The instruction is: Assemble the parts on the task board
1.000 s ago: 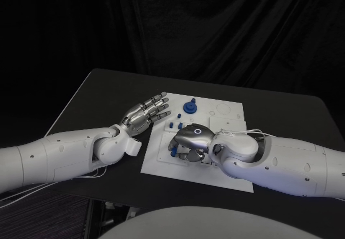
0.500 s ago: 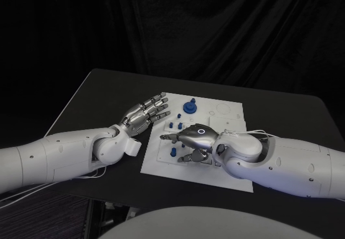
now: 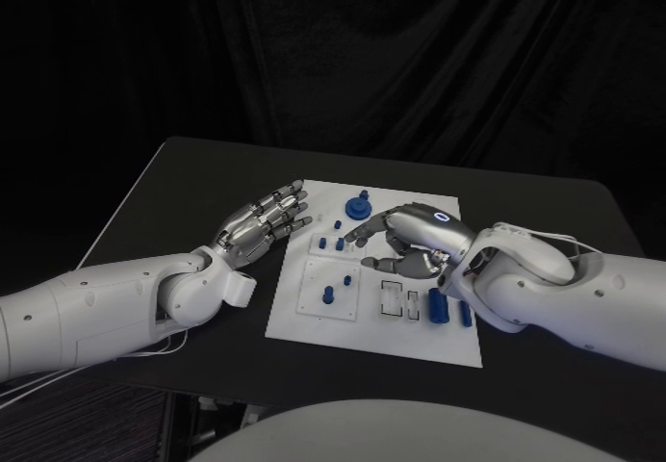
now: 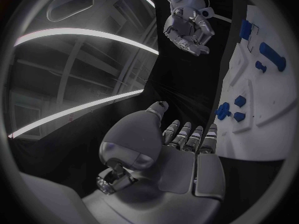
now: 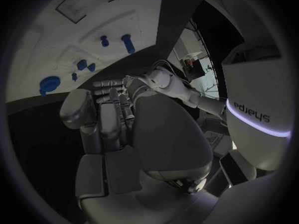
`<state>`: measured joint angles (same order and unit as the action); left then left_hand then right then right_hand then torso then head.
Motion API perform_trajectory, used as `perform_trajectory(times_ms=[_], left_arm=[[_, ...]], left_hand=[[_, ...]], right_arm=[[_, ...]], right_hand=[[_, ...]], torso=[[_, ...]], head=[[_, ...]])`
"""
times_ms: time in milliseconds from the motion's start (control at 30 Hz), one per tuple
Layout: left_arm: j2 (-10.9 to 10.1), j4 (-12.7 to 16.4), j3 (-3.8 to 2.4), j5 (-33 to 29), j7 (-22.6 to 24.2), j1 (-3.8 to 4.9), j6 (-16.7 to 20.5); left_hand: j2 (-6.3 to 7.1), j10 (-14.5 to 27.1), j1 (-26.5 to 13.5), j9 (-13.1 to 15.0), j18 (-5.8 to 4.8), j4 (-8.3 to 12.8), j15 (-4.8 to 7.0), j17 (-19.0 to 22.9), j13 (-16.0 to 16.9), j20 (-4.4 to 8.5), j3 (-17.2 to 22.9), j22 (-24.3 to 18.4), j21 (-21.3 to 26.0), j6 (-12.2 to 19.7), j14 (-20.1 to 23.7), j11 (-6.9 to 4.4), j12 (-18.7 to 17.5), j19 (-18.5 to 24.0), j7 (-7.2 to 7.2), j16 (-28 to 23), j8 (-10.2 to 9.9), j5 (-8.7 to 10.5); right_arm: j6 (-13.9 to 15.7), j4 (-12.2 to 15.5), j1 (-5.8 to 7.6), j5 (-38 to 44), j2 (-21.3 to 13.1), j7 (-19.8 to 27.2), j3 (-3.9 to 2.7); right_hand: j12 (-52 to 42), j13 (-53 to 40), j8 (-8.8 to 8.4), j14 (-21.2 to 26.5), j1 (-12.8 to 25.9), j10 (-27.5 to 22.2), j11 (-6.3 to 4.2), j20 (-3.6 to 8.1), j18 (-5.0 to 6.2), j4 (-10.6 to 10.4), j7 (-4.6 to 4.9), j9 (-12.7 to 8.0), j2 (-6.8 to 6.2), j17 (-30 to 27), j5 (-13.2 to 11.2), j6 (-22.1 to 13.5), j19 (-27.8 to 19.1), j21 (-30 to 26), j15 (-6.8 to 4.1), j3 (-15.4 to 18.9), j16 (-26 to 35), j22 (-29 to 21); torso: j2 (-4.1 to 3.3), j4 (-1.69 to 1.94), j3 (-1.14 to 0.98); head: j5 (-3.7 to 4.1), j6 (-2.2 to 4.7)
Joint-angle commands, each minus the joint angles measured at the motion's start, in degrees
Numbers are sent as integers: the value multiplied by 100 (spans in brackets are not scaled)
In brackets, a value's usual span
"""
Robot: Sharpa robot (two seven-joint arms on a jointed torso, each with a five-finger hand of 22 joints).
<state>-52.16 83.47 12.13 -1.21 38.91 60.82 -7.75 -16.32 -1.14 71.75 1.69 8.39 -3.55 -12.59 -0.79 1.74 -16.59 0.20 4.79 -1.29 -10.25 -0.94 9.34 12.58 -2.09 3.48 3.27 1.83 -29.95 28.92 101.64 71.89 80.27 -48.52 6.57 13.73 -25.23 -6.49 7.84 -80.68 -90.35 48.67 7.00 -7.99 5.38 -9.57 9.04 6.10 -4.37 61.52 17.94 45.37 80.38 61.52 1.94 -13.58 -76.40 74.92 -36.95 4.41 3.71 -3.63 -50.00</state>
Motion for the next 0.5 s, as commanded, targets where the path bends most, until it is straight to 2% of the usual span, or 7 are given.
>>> perform_trajectory(times_ms=[33,200,333,367,433,467,500], left_arm=[[-21,87,-5,33,439,-3,114],[-59,182,-5,33,474,-1,136],[-106,278,-5,33,520,-1,161],[-121,301,-5,33,533,0,172],[-134,316,-5,24,545,0,181],[-136,320,-5,9,549,0,180],[-137,321,-5,-18,551,0,180]], left_hand=[[35,-28,-30,6,-45,16,-12,-9,8,-4,27,12,-25,-47,-1,33,19,-44,9,34,22,-32],[39,-39,-30,8,-42,28,-11,-10,12,-6,38,13,-27,-64,-5,46,52,-47,19,43,27,-42],[37,-45,-29,8,-41,32,-11,-11,15,-7,44,14,-28,-65,-5,56,74,-49,20,45,27,-47],[36,-55,-29,10,-39,39,-10,-12,19,-8,55,19,-31,-81,-9,73,102,-54,19,56,31,-55],[37,-59,-29,11,-38,41,-9,-13,20,-8,57,21,-32,-88,-10,77,111,-56,18,59,32,-57],[36,-64,-30,12,-37,45,-7,-13,21,-8,64,21,-32,-102,-10,86,124,-58,20,61,36,-64],[34,-68,-30,14,-36,47,-7,-13,22,-8,68,22,-33,-113,-11,90,133,-59,22,64,39,-70]], right_arm=[[348,209,120,-1503,-366,407,16],[215,424,201,-1794,-852,230,33],[-118,611,236,-1843,-1267,-232,42],[-294,661,239,-1819,-1382,-491,44],[-530,701,237,-1788,-1504,-865,47],[-634,710,233,-1776,-1556,-1045,48],[-745,717,222,-1750,-1615,-1269,49]], right_hand=[[-301,-105,139,-27,17,275,-106,74,13,12,70,72,51,-1,15,355,28,47,-77,-113,-12,794],[-1516,-796,361,0,245,638,-315,216,36,9,-75,200,27,-126,-125,846,-35,-63,-228,-40,83,754],[-3257,-2095,498,27,470,-18,-384,285,48,-32,-145,314,-5,-211,-62,927,-80,-163,-286,-5,163,729],[-4409,-3586,612,51,595,493,-402,298,64,-81,-207,411,-5,-244,-98,970,-113,-246,-332,40,191,711],[-4612,-3925,638,62,660,649,-412,304,67,-118,-198,435,-8,-268,-127,971,-125,-278,-313,67,206,703],[-5510,-5523,709,30,894,1786,-426,281,65,-226,-245,492,-56,-82,-321,974,-166,-348,-315,226,108,690],[-5926,-6146,872,-64,1180,1972,-438,321,77,-383,-279,617,-28,377,-279,942,-151,-241,-346,380,-184,732]], torso=[[24,-9,2],[40,-40,-9],[50,-75,-20],[56,-83,-22],[69,-89,-22],[74,-87,-21],[79,-85,-21]], head=[[87,0],[133,0],[194,0],[227,0],[290,0],[322,0],[376,0]])
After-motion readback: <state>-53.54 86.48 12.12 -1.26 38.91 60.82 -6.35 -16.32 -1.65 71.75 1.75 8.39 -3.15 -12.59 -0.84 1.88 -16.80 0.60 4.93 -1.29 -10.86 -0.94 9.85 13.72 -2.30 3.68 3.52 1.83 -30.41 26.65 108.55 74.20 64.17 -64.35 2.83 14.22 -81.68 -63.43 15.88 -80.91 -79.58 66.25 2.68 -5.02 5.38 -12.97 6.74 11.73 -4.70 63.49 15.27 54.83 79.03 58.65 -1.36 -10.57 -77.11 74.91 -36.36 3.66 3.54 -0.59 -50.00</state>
